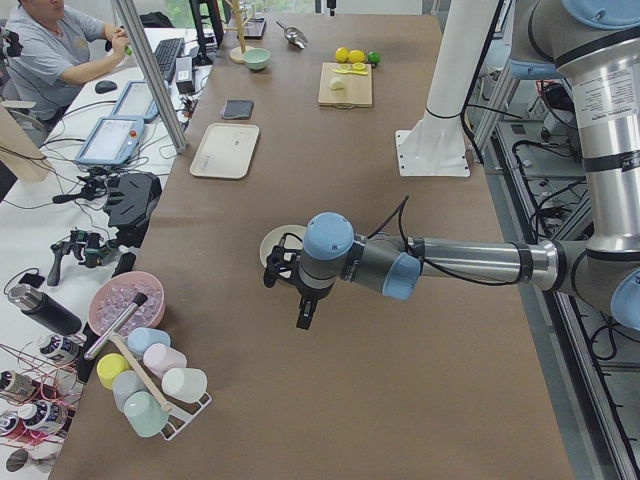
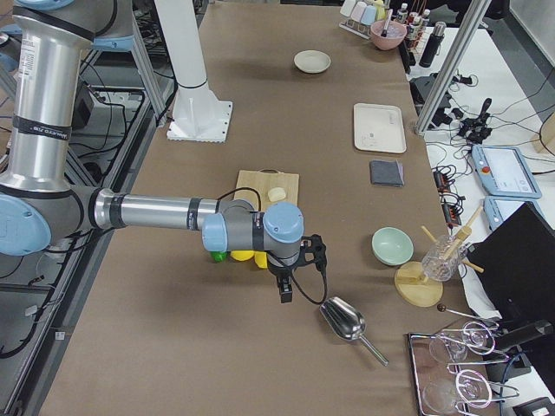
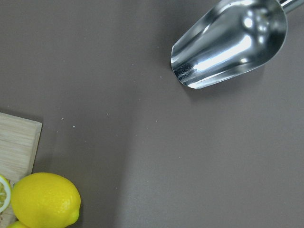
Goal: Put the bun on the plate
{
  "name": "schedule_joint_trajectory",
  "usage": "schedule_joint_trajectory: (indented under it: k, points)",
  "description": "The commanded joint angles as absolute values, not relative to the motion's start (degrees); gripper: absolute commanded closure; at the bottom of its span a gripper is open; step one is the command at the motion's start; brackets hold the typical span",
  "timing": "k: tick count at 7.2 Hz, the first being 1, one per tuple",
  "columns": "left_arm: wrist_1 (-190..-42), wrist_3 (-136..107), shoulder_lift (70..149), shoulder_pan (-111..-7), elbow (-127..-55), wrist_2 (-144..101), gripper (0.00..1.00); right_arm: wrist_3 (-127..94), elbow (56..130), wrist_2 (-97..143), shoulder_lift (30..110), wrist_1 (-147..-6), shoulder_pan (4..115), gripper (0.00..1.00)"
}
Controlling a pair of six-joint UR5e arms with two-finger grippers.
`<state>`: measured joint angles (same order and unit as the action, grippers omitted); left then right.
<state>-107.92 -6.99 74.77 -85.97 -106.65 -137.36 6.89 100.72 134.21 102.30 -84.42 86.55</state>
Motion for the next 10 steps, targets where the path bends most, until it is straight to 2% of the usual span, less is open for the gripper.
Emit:
schedule_joint_trajectory:
  k: [1,7,10]
  points:
    - [-107.93,-7.03,74.36,-85.87,-106.52,-137.46,0.02,6.86,100.90,134.73,102.30,-83.59,86.31,0.00]
    - [-107.93,-7.12,74.44,-85.78,-106.61,-139.55,0.02,7.03,100.63,137.02,103.01,-83.58,86.22,0.00]
    - [-112.29,-12.02,76.37,-79.74,-106.35,-140.36,0.03,6.94,100.72,138.41,103.18,-83.58,86.22,0.00]
